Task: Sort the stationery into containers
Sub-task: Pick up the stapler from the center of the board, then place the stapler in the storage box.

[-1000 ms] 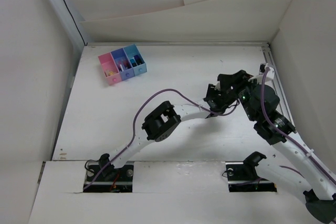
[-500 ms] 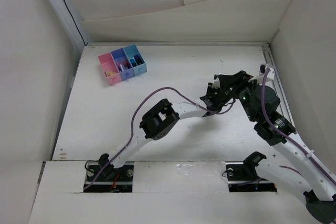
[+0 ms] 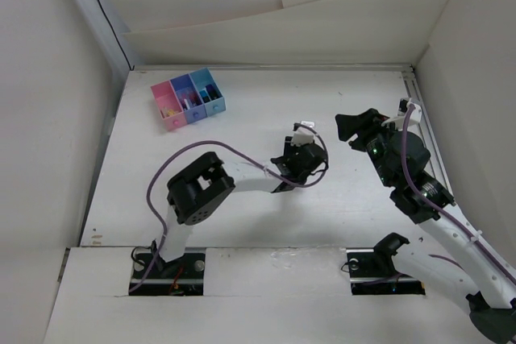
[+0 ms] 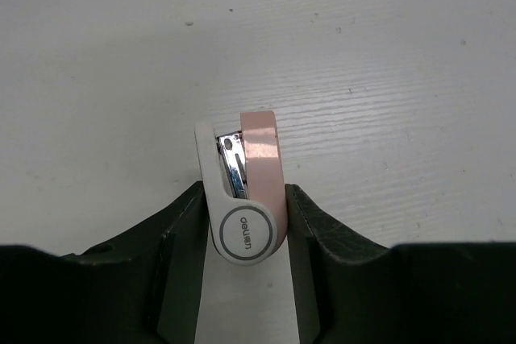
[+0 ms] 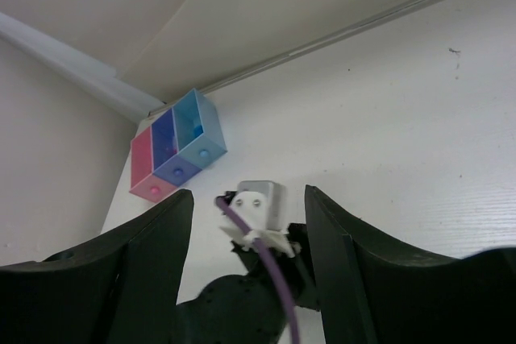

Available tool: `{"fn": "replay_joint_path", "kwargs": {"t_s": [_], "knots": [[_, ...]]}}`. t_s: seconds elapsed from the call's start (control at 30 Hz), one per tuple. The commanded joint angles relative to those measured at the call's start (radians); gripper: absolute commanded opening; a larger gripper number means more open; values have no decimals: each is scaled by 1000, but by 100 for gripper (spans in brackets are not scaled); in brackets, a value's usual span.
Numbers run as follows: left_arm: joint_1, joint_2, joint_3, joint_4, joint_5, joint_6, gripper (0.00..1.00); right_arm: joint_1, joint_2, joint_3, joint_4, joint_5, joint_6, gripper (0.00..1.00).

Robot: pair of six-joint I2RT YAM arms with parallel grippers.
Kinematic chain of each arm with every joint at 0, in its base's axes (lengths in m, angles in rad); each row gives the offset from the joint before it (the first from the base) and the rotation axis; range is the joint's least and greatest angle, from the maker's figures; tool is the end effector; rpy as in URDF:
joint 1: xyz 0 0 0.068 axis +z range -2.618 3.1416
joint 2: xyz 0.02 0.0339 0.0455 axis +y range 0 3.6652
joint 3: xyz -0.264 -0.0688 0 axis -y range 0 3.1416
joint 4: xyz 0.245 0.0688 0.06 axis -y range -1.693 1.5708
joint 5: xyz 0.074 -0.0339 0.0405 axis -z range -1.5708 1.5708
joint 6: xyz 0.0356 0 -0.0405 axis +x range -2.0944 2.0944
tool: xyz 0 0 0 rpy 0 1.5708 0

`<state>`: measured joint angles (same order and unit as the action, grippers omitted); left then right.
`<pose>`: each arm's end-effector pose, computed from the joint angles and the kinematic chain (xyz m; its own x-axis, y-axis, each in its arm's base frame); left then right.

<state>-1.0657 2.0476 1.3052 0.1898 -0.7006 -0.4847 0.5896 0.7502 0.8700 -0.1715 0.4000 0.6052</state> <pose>0.2371 -0.3813 0.1735 -0.4127 0.0103 -0.9108 0.2387 0.9662 -0.0972 0.1487 0.0828 0.3768 -0.1428 0.5349 -0.8327 -0.1309 0.8238 0.5516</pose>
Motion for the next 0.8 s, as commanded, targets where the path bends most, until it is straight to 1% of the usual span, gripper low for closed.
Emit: {"fn": "replay_joint_path", "kwargs": {"t_s": [0.0,0.1,0.13,0.2,0.23,0.3,0.33,0.37,0.47,0.5,0.53,0.57,0.67,0.77], "knots": [[9,-183,-79,56,-79,-34,21,-5,-14,3,41,8,-15,63],[56,-266,-133,56,-79,-34,21,-5,-14,-8,50,8,-15,63],[97,-320,-145,56,-63,-34,21,-5,-14,-8,50,8,-15,63],[151,-374,-184,56,-36,-34,21,-5,-5,-17,50,-1,-15,63],[211,-423,-193,56,-22,-34,21,-5,-5,-17,50,-1,-15,63],[280,-473,-217,56,6,-34,21,-5,-5,-29,50,-10,-15,63],[321,-495,-218,56,54,-34,21,-5,-14,-29,50,-29,-15,63],[411,-536,-227,56,88,-34,21,-5,-14,-38,61,-39,-15,63],[541,-589,-238,30,173,-58,21,-5,-2,-51,84,-81,-4,63],[620,-589,-238,30,188,-58,21,-5,-2,-60,84,-81,-4,63],[650,-598,-238,20,188,-58,21,-5,21,-60,99,-93,-4,63],[709,-598,-238,11,188,-58,21,-5,41,-69,108,-104,-4,63],[789,-577,-228,0,243,-69,21,-5,66,-69,109,-147,-4,63],[869,-528,-199,-19,254,-78,21,-5,75,-60,109,-179,-4,63]]}}
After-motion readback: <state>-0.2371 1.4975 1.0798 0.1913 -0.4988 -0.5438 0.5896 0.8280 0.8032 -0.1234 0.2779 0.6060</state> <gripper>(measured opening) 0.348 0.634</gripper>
